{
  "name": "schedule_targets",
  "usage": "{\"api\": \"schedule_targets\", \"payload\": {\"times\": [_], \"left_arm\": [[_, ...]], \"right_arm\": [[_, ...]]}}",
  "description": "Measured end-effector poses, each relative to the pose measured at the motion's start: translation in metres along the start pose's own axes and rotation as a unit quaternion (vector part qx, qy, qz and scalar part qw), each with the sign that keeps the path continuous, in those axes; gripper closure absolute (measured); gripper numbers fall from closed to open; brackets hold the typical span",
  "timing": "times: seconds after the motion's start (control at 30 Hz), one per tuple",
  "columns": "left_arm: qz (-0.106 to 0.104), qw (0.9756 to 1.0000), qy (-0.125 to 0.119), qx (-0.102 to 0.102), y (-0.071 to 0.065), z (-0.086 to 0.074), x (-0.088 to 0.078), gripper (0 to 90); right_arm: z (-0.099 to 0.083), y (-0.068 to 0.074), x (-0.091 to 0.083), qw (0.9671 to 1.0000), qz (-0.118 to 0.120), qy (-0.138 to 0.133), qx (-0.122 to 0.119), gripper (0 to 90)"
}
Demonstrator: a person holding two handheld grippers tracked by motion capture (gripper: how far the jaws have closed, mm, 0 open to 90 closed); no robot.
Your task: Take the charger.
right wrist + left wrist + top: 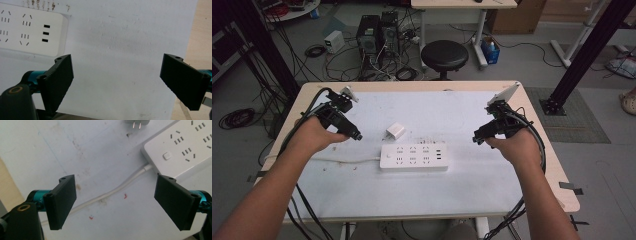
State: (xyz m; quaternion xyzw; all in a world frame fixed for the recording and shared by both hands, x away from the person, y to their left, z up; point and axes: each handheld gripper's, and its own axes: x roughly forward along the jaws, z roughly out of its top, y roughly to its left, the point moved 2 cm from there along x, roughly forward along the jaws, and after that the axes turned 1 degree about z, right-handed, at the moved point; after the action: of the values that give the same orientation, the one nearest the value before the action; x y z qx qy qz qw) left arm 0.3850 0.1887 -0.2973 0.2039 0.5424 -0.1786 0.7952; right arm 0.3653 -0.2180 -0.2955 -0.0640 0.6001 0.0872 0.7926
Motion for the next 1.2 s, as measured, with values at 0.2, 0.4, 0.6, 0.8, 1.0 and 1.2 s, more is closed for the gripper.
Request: {"api": "schedule_targets", "payload": {"times": [0.2, 0.4, 0.6, 0.8, 1.0, 1.2], "left_arm": [[-0.013, 0.9999, 0.002, 0.011, -0.009, 0.015, 0.016, 17.9], [-0.017, 0.9998, -0.003, 0.010, -0.018, 0.032, 0.039, 17.9], [-0.029, 0.9994, 0.009, 0.013, -0.030, 0.045, 0.069, 17.9], [-0.040, 0.9991, 0.007, 0.011, -0.034, 0.058, 0.088, 18.1], [-0.051, 0.9985, 0.018, 0.008, -0.034, 0.068, 0.109, 18.2], [-0.054, 0.9982, 0.020, 0.016, -0.037, 0.077, 0.128, 18.2]], "right_arm": [[-0.006, 0.004, -0.004, 0.9999, -0.002, 0.000, -0.011, 11.1], [-0.008, 0.006, -0.008, 0.9999, 0.000, -0.007, -0.012, 11.1], [-0.011, 0.011, -0.007, 0.9999, 0.003, -0.004, -0.016, 11.1], [-0.014, 0.015, -0.003, 0.9997, 0.009, -0.001, -0.024, 11.1], [-0.015, 0.016, -0.001, 0.9996, 0.005, 0.004, -0.026, 11.1], [-0.014, 0.017, 0.001, 0.9996, 0.009, 0.002, -0.026, 11.1]]}}
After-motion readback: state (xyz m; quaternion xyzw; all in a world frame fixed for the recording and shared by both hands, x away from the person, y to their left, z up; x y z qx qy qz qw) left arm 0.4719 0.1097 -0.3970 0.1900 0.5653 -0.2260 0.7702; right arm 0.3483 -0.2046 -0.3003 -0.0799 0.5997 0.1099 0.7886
